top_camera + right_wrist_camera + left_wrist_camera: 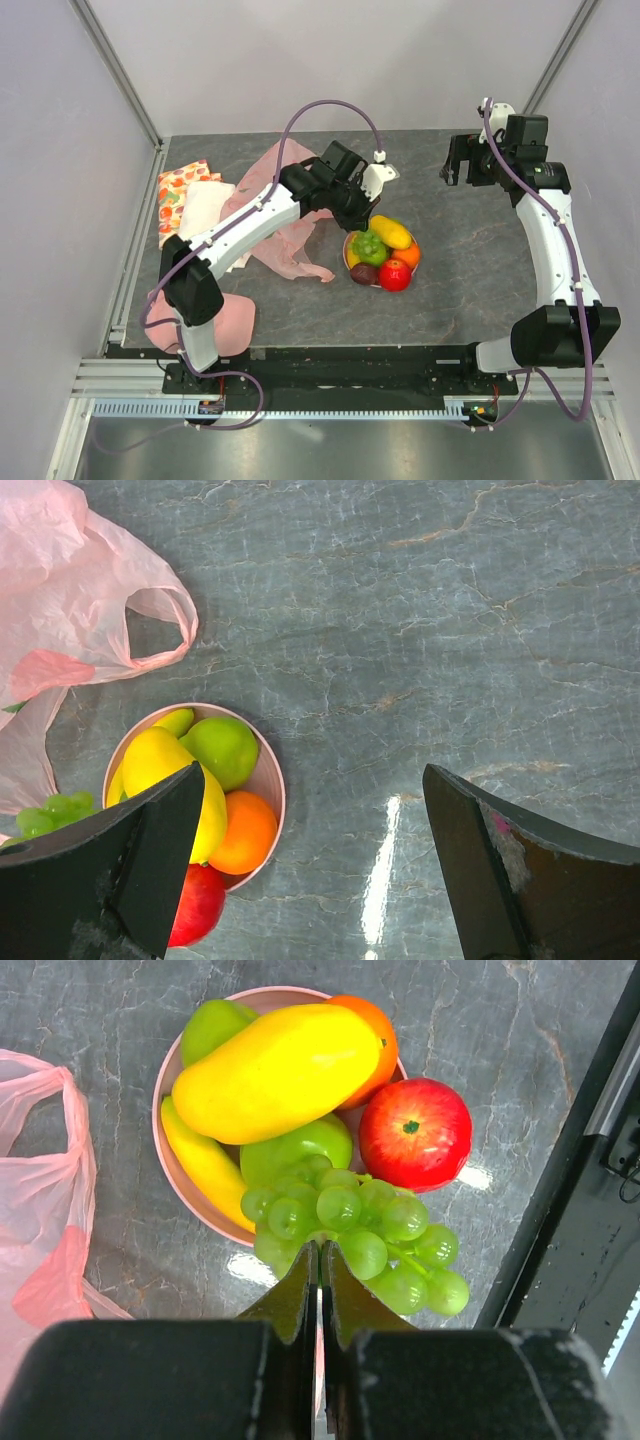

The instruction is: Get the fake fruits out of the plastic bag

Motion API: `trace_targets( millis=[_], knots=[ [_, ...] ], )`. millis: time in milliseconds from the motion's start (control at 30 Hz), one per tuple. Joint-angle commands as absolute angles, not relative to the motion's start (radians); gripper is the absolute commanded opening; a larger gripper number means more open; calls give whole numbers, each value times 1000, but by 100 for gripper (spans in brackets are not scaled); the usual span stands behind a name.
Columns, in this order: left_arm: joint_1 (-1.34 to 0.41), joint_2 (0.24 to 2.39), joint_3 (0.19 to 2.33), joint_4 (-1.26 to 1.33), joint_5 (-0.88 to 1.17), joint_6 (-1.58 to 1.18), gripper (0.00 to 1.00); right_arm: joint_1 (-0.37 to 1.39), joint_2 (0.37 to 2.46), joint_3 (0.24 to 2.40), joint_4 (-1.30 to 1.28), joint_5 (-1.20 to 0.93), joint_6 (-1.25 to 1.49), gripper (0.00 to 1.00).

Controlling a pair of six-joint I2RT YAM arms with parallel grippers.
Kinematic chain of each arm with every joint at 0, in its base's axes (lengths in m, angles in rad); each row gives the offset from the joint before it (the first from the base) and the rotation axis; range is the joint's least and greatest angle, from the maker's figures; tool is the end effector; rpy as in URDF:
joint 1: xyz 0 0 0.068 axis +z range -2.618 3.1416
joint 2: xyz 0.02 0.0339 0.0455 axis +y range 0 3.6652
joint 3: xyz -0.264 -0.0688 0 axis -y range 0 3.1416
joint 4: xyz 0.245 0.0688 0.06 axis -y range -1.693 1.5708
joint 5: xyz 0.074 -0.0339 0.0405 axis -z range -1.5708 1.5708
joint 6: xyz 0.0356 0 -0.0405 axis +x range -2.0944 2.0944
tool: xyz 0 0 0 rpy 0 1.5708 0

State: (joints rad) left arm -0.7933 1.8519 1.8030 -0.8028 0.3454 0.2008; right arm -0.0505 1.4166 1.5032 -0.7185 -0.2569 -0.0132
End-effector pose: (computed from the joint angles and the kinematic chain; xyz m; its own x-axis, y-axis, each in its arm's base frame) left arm 0.2802 -0.3019 0.3342 -0.3522 0.6254 -0.6963 0.9157 0.3841 -0.1182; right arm 0.3059 -0.0064 0.3913 -0.5878 0.0169 -0.8088 -0.1637 0.9766 0.1394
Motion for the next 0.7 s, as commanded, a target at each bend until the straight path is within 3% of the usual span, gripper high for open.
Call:
trace_targets(
  millis=[0, 167, 400, 667],
  knots=[
    [-805, 1858, 1825, -759, 348, 161, 2, -57, 1390, 1500, -695, -265, -8, 98],
    [-816, 1874, 1842, -759, 367, 155, 2, -58, 1400, 1503, -692, -270, -8, 98],
    [-838, 1940, 1916, -759, 376, 144, 23, -60, 1410, 1506, -690, -271, -6, 98],
    [-838, 1993, 1990, -767, 374, 152, 33, -60, 1414, 1509, -690, -271, -8, 98]
  ],
)
